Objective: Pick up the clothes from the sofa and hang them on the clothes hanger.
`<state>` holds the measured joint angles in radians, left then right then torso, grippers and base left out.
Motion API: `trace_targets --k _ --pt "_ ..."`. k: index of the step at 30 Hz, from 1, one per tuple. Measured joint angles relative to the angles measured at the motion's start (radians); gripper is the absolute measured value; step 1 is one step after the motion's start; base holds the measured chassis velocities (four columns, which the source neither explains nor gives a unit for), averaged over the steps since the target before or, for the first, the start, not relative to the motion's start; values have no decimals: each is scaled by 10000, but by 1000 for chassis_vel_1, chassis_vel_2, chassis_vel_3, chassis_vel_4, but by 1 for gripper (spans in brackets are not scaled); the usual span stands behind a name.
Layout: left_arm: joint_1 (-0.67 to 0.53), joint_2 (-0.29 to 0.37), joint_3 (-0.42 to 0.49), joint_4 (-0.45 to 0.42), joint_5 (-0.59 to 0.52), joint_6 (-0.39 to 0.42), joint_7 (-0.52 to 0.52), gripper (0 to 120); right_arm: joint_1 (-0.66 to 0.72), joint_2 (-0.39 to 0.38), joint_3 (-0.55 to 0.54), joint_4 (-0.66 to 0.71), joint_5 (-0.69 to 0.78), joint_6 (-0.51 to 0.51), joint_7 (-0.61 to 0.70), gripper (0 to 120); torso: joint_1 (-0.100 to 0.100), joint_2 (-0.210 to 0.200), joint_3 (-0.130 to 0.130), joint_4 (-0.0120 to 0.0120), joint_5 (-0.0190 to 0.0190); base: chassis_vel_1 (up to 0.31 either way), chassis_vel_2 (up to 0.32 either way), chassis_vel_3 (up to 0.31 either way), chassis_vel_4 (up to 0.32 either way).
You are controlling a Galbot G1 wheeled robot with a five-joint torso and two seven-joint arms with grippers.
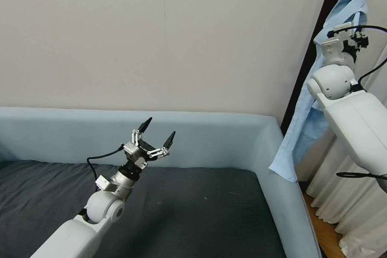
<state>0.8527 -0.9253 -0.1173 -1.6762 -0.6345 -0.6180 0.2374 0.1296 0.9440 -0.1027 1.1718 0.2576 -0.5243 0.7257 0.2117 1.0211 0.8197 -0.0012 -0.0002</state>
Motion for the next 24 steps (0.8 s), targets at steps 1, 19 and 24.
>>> trace_targets --k 1,19,24 --pt "0 12 -10 -3 -9 -6 -1 100 104 40 -58 -83 8 -52 32 7 1 0 0 1 -1 0 0 0 0" --pt "175 115 -207 -320 -112 -102 39 100 1313 747 -1024 -2061 87 -465 382 7 1 2 0 2 0 0 0 0 0" --pt "308 143 -281 -357 -87 -138 41 100 1528 966 -1099 -2459 93 -520 354 7 1 2 0 1 -1 0 0 0 0"
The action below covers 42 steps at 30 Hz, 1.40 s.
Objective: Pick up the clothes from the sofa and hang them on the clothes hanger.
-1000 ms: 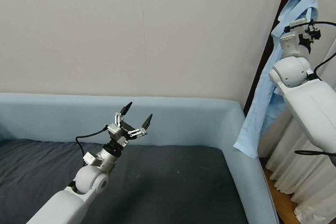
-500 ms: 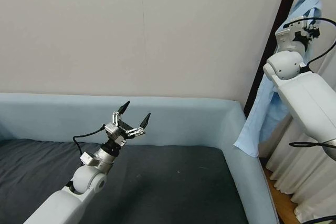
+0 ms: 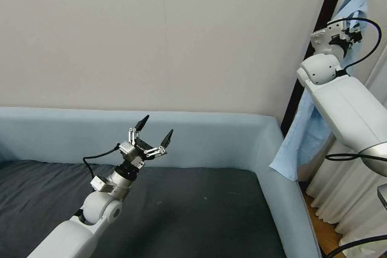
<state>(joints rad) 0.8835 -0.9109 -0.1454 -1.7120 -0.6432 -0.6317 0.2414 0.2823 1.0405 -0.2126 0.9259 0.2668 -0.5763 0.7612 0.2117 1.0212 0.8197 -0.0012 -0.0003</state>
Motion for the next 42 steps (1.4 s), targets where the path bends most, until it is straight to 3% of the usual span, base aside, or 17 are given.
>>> trace_targets --k 19,39,42 --pt "118 154 -124 -289 -27 -16 -23 100 704 -114 -540 -445 731 -124 -306 7 0 0 0 1 0 0 0 0 0" --pt "329 135 -295 -518 -25 -15 -82 100 604 -299 -611 315 2285 -341 -110 8 1 0 0 0 1 0 0 0 0" --pt "380 70 -340 -577 -24 -14 -147 100 404 -526 -457 856 2472 -129 -327 20 0 0 0 1 0 0 0 0 0"
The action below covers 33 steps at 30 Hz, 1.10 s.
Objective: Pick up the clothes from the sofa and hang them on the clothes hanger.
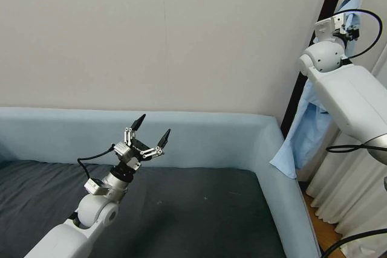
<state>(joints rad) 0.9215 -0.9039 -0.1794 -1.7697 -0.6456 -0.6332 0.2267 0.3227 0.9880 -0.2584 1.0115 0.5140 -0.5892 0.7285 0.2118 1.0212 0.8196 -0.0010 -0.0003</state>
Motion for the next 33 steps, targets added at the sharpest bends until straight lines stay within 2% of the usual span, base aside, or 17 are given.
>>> trace_targets --k 3,6,7,10,11,13,15,18,21,22,24,25,27,28,30,31,33 --pt "46 -58 -71 -44 -2 6 -50 100 -256 -243 130 540 24 275 -91 29 0 0 0 2 0 0 0 0 0" --pt "285 -294 -238 -262 -114 55 -245 100 -1163 -1011 653 2088 206 1237 -567 42 0 0 0 4 -1 0 0 0 0" --pt "285 -294 -238 -262 -114 55 -245 100 -1163 -1011 653 2088 206 1237 -567 42 0 0 0 4 -1 0 0 0 0" --pt "847 -461 -624 -855 -248 337 -841 100 -3102 -2220 1667 4266 1306 2899 -1855 57 0 0 -1 -10 12 0 0 0 0" --pt "847 -461 -624 -855 -248 337 -841 100 -3102 -2220 1667 4266 1306 2899 -1855 57 0 0 -1 -10 12 0 0 0 0" --pt "1513 -505 -1104 -1494 -539 1006 -1022 100 -4500 -2817 2357 5640 2057 3920 -2406 67 0 0 -2 -11 9 0 0 0 0" --pt "2139 -625 -1472 -2117 -625 1742 -1397 100 -5951 -3133 3129 6643 2466 4975 -2828 74 -2 1 -4 0 -1 0 0 0 0" --pt "2595 -778 -1674 -2635 -327 2584 -2272 100 -7539 -3305 3766 7317 2496 5964 -3376 84 -3 1 -3 4 4 0 0 0 0" --pt "3309 -1076 -2017 -3452 -10 4452 -3623 100 -9446 -3220 4589 8108 2454 6753 -4257 97 -2 1 -2 -7 0 0 0 0 0" --pt "3309 -1076 -2017 -3452 -10 4452 -3623 100 -9446 -3220 4589 8108 2454 6753 -4257 97 -2 1 -2 -7 0 0 0 0 0" --pt "3818 -1345 -2353 -3889 268 5221 -4259 100 -10265 -2950 4801 8555 2386 6890 -4536 100 -2 1 -2 -9 0 0 0 0 0" --pt "4143 -1544 -2540 -4095 482 5442 -4677 100 -10703 -2763 4851 8785 2264 6961 -4584 100 -2 0 -2 0 4 0 0 0 0" --pt "4401 -1763 -2683 -4190 741 5410 -5011 100 -11198 -2537 4972 9092 2060 6963 -4593 100 -1 0 0 7 4 0 0 0 0" --pt "4749 -2138 -2882 -4251 1220 5348 -5194 100 -12260 -2163 5383 9668 1725 6804 -4580 100 -2 1 -1 15 -5 0 0 0 0" --pt "5140 -2523 -2952 -4375 1526 5280 -5274 100 -13534 -1648 5982 10318 1201 6507 -4545 100 -2 0 -1 1 1 0 0 0 0" --pt "5140 -2523 -2952 -4375 1526 5280 -5274 100 -13534 -1648 5982 10318 1201 6507 -4545 100 -2 0 -1 1 1 0 0 0 0" --pt "5678 -2942 -2912 -4575 1842 5231 -5286 100 -14837 -935 6709 11051 531 6181 -4540 100 -2 1 -3 -9 -2 0 0 0 0"
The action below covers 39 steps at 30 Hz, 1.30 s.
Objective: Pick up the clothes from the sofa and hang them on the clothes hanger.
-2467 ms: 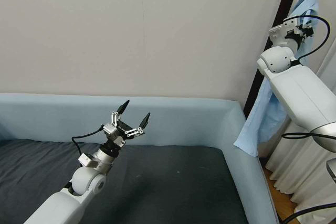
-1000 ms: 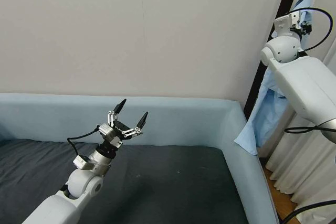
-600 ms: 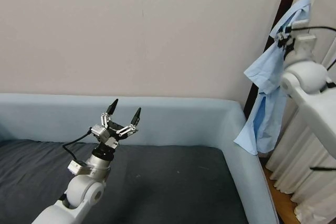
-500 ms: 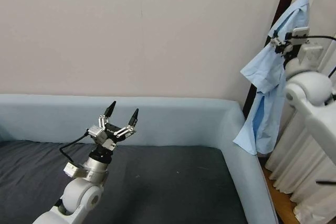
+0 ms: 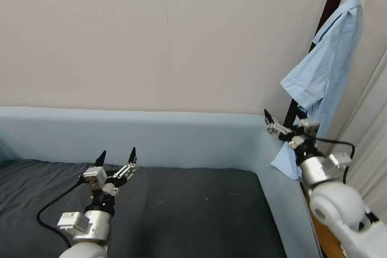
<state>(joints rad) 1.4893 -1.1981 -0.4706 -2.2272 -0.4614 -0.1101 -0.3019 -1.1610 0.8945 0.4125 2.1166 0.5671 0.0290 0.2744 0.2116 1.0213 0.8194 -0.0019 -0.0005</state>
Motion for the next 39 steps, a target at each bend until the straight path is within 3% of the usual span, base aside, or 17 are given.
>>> trace_targets --k 3,8,15,21,23,25,39 --pt "760 -473 273 -171 716 -196 135 100 -1658 1002 552 708 -1229 -356 21 100 0 0 1 7 6 0 0 0 0" --pt "1447 -880 684 -374 1620 -332 287 100 -3160 2000 757 1649 -2399 -691 409 100 -1 1 0 6 3 0 0 0 0" --pt "2171 -1285 1109 -123 2732 -722 -203 100 -4745 2789 897 2728 -2832 -2069 1554 100 1 0 1 6 1 0 0 0 0" --pt "2418 -1491 1173 396 3090 -1247 -444 100 -4991 2971 691 2196 -2996 -2050 1888 100 0 0 2 9 1 0 0 0 0" --pt "2445 -1748 1231 899 3164 -1647 -362 100 -5086 3129 471 1068 -3295 -1197 1841 100 1 -1 3 8 6 0 0 0 0" --pt "2420 -1796 1244 990 3148 -1696 -260 100 -5080 3153 435 842 -3353 -994 1790 100 2 -1 3 7 5 0 0 0 0" --pt "2365 -1790 1243 1031 3074 -1708 -177 100 -4987 3129 403 731 -3360 -881 1728 100 2 -2 3 8 4 0 0 0 0"
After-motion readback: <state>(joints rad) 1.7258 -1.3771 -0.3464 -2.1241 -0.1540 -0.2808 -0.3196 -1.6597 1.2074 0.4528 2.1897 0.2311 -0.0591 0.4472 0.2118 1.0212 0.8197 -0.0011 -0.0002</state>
